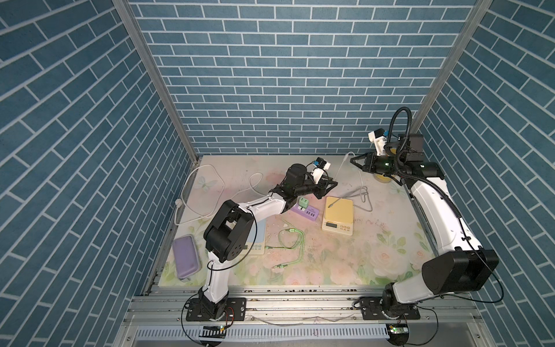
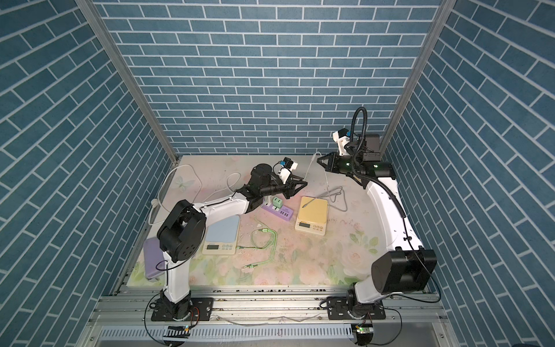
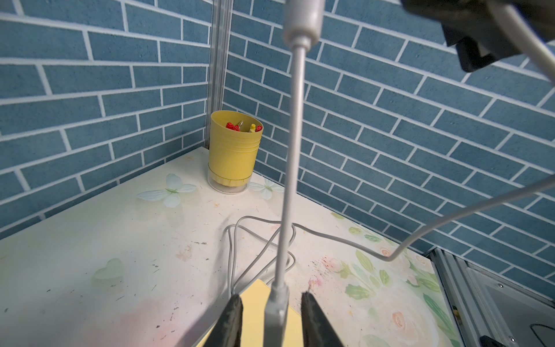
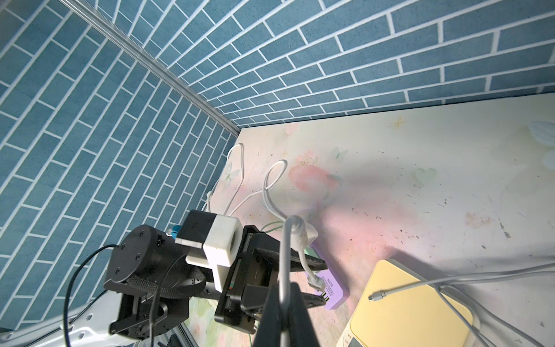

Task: Charge the electronic scale
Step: Pick up the charging cable from the center of the board.

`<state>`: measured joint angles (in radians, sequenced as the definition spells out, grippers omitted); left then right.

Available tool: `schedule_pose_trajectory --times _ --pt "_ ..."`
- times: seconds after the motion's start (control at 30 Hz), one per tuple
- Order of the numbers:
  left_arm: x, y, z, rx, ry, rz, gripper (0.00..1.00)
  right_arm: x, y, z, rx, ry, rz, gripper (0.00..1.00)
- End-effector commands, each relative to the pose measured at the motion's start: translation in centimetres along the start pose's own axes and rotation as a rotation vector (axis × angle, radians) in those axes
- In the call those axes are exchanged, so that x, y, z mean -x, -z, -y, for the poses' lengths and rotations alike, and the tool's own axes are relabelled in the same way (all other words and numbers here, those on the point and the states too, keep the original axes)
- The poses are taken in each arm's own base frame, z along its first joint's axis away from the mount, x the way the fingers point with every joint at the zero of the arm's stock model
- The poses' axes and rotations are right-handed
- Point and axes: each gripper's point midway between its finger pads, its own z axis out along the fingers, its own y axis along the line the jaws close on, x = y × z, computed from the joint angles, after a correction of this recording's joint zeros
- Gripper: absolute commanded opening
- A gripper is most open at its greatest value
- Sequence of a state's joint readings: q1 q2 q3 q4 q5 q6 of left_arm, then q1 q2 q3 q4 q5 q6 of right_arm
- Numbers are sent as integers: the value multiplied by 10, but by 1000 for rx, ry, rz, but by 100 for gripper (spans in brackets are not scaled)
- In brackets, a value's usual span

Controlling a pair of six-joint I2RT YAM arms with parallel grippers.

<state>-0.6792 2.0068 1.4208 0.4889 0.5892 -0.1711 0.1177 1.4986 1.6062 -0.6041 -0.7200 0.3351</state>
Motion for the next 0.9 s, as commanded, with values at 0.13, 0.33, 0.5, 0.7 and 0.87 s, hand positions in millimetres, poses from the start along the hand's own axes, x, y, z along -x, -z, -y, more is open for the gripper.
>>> schedule_pose_trajectory --times 0.13,0.33,0.5,0.7,0.87 --pt "2 6 1 -23 9 14 33 7 14 -12 6 12 45 0" --pt "2 9 3 -34 16 18 20 8 13 -8 2 -14 49 0" --pt "5 11 6 -42 16 21 1 8 12 -8 12 -35 46 0" --pt "2 18 0 9 14 -41 0 -12 21 34 -193 -156 22 46" --pt "-16 27 -10 84 11 -226 0 -64 46 78 -443 -249 -55 60"
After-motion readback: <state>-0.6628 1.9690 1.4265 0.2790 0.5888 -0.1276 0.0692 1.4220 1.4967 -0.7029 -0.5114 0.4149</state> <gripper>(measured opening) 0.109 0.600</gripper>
